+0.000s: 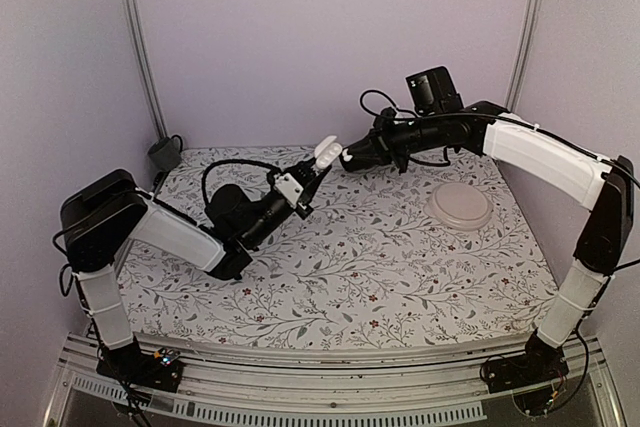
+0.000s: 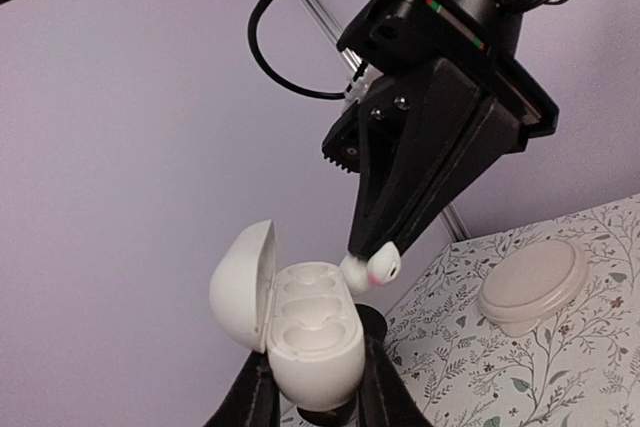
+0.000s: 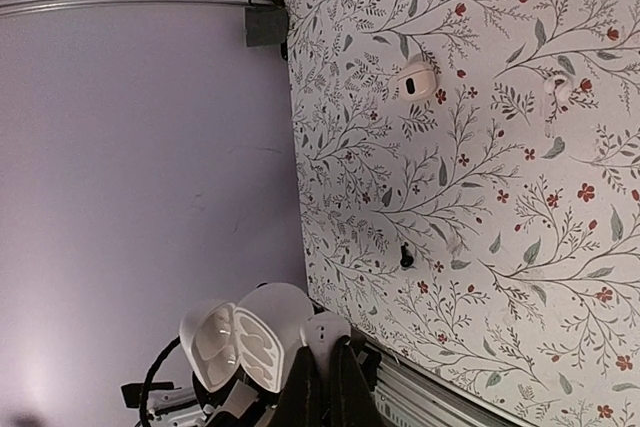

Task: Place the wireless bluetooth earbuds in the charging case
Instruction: Insert the left earbud into the right side groove of the charging case, then pick up the left earbud from the right side groove of the charging case.

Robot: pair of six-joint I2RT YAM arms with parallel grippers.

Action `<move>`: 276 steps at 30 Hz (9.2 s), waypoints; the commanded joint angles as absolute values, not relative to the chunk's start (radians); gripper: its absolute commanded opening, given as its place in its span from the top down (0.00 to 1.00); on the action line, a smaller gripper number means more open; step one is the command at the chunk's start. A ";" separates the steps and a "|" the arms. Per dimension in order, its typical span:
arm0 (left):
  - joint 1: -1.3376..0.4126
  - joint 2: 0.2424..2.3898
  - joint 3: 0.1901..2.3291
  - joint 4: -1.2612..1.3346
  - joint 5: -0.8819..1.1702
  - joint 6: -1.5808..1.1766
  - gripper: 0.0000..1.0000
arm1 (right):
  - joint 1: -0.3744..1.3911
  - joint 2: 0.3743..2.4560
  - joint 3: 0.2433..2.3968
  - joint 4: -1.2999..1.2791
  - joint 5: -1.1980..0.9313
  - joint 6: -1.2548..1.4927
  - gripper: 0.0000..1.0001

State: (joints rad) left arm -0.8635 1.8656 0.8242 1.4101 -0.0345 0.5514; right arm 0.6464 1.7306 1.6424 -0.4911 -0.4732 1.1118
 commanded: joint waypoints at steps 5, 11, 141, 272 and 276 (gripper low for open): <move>-0.880 1.897 0.845 1.429 -0.034 0.571 1.00 | 0.641 1.673 1.638 -0.479 -0.437 1.152 0.98; -0.881 1.914 0.859 1.412 -0.029 0.570 1.00 | 0.643 1.672 1.620 -0.460 -0.443 1.165 0.98; -0.760 2.077 0.924 1.736 0.183 -0.115 1.00 | 0.685 1.761 1.838 -0.741 -0.377 0.917 0.69; -0.617 1.810 0.926 1.821 0.941 -0.723 1.00 | 0.836 1.640 1.757 -0.784 -0.538 -0.105 0.88; -0.615 1.816 0.940 1.821 0.961 -0.731 1.00 | 0.837 1.660 1.772 -0.814 -0.578 -0.123 0.88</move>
State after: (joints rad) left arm -0.6365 1.8236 0.9020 1.5246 0.9493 -0.7155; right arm 0.8303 1.6325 1.7363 -0.7471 -0.4934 -0.0937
